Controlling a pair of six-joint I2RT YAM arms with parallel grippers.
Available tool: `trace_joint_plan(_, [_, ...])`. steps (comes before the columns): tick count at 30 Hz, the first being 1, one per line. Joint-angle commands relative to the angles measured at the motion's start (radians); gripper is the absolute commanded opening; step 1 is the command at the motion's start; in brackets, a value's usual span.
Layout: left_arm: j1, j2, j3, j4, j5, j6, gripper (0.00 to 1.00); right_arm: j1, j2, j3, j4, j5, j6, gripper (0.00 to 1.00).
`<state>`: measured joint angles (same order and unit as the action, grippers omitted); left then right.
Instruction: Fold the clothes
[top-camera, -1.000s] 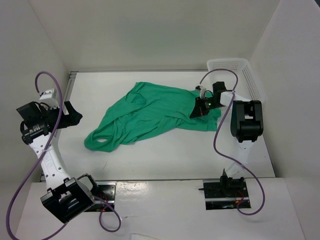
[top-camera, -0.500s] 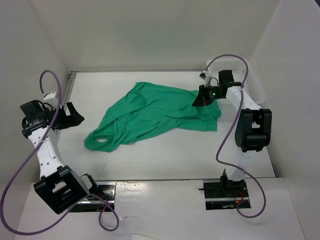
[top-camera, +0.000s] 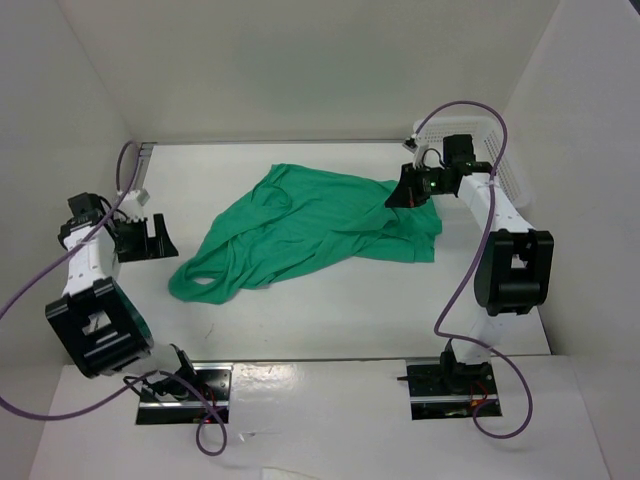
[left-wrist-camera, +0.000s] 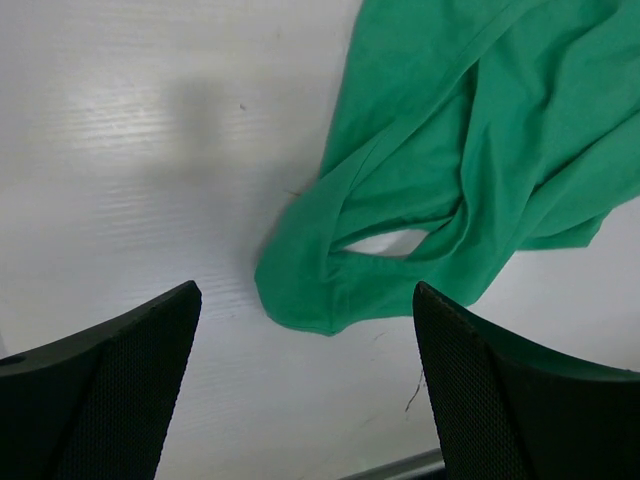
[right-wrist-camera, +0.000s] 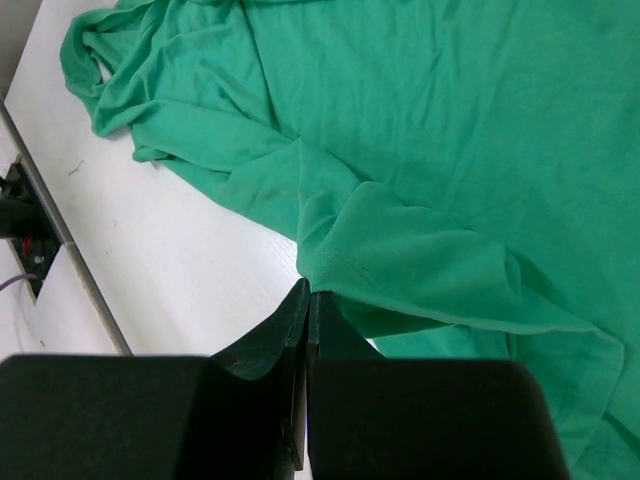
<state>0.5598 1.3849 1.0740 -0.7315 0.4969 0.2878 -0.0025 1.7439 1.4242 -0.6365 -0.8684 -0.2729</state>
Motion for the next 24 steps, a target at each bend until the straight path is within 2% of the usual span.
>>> trace_joint_plan(1, [-0.001,0.086,0.021,-0.045,-0.006,0.080,0.92,-0.005,0.005,-0.004,-0.017,-0.038,0.009,0.00])
trace_joint_plan(5, [-0.029,0.173,0.032,-0.045,-0.030,0.080,0.90,-0.005,0.005,-0.004,-0.006,-0.038,0.000,0.00])
trace_joint_plan(8, [-0.070,0.206,0.043,-0.045,-0.078,0.080,0.83,-0.005,0.005,-0.004,-0.006,-0.038,0.000,0.00])
trace_joint_plan(10, [-0.090,0.206,0.043,-0.034,-0.106,0.080,0.81,-0.005,0.005,-0.004,-0.006,-0.038,0.000,0.00])
trace_joint_plan(15, [-0.182,0.167,-0.029,0.036,-0.277,0.109,0.75,-0.005,0.005,-0.004,-0.006,-0.047,0.000,0.00])
trace_joint_plan(18, [-0.215,0.154,-0.077,0.099,-0.369,0.120,0.75,-0.005,0.005,-0.004,-0.006,-0.057,-0.009,0.00])
trace_joint_plan(24, [-0.250,0.164,-0.123,0.142,-0.419,0.149,0.70,-0.005,-0.004,-0.004,-0.006,-0.057,-0.009,0.00])
